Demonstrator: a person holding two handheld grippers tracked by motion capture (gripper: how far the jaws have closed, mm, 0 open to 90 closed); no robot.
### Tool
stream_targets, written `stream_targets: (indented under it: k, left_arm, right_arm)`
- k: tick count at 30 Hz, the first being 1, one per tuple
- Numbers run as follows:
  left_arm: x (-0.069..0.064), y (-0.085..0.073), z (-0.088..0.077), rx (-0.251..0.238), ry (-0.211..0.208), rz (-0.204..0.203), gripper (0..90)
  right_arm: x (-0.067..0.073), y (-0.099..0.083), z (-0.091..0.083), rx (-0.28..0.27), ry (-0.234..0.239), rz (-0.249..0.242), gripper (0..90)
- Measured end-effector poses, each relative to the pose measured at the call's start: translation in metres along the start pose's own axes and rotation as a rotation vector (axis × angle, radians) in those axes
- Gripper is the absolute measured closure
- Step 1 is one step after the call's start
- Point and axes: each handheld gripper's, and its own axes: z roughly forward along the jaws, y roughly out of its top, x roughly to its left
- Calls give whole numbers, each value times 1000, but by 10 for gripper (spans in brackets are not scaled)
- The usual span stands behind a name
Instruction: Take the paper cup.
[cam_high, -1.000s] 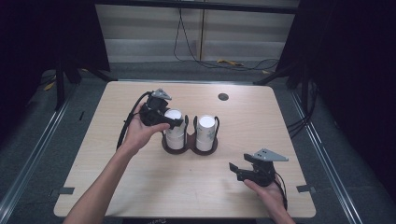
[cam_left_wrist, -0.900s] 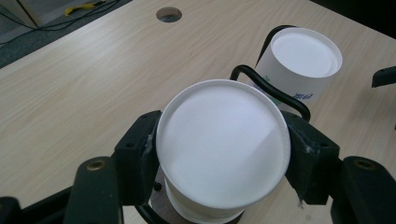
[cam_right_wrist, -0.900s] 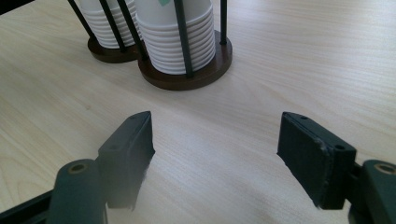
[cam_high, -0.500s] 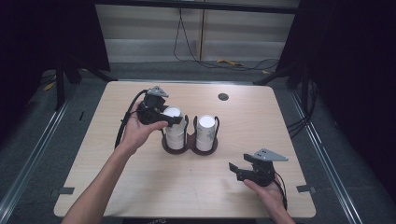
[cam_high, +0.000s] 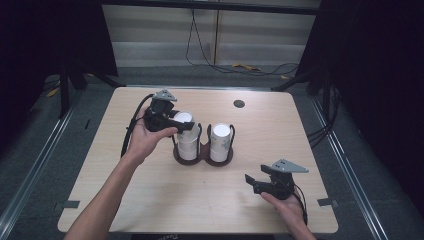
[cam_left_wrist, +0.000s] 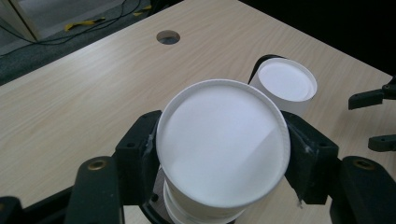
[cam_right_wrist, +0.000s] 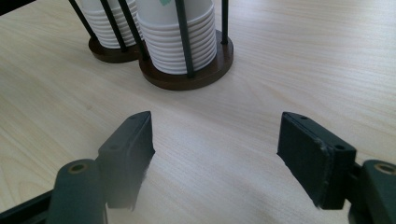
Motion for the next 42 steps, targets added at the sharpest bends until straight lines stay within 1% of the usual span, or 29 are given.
stream_targets:
  k: [1,4,8,9,10,11,16,18,19,22,24,25,26,27,28,30,31,33,40,41,42]
  left_arm:
    - [0,0,1,-4,0,-1,360]
    - [-1,1,0,-6,2,2,360]
    - [0,2,-3,-21,1,0,360]
    - [1,2,-5,-33,-6,-10,360]
    - [1,2,-5,-33,-6,-10,361]
    - [2,2,-7,-45,-3,-15,361]
    - [3,3,-10,-52,-3,-10,361]
    - [3,3,-11,-58,-5,-12,361]
    - [3,4,-13,-70,-4,-13,361]
    - [3,4,-15,-73,-3,-14,361]
    - [3,5,-17,-81,-2,-13,361]
    - [1,5,-20,-93,-6,-5,361]
    - [1,5,-20,-93,-6,-5,361]
    - [-1,6,-23,-99,-15,1,361]
    - [-1,6,-23,-99,-15,1,361]
    - [-3,6,-27,-120,-25,5,361]
    - [-3,6,-27,-120,-25,5,361]
    - [-4,5,-32,-134,-29,5,361]
    - [-7,-3,-35,-142,-31,11,359]
    - [-9,-5,-36,-149,-42,13,359]
    - [-10,-6,-37,-151,-42,17,359]
  right_arm:
    - [0,0,0,0,0,-7,267]
    - [0,0,1,3,1,-4,267]
    - [-1,0,1,1,0,0,266]
    - [-1,0,1,2,0,0,267]
    - [-1,0,1,2,0,0,267]
    - [-1,0,1,4,1,0,266]
    - [0,0,1,4,2,1,266]
    - [-1,0,1,4,1,1,267]
    - [0,0,1,5,2,1,267]
    - [0,0,1,4,3,0,267]
    - [-1,0,1,3,2,-1,266]
    - [-1,0,1,4,4,-1,267]
    - [0,0,1,3,4,-1,266]
    - [-1,0,1,3,3,-4,267]
    - [-1,0,1,3,3,-4,267]
    - [0,0,1,3,3,-4,267]
    - [0,0,1,2,3,-5,267]
    - [0,0,1,1,4,-3,266]
    - [0,0,0,0,3,-6,267]
    - [0,0,1,-1,4,-3,266]
    - [0,0,1,-1,4,-4,266]
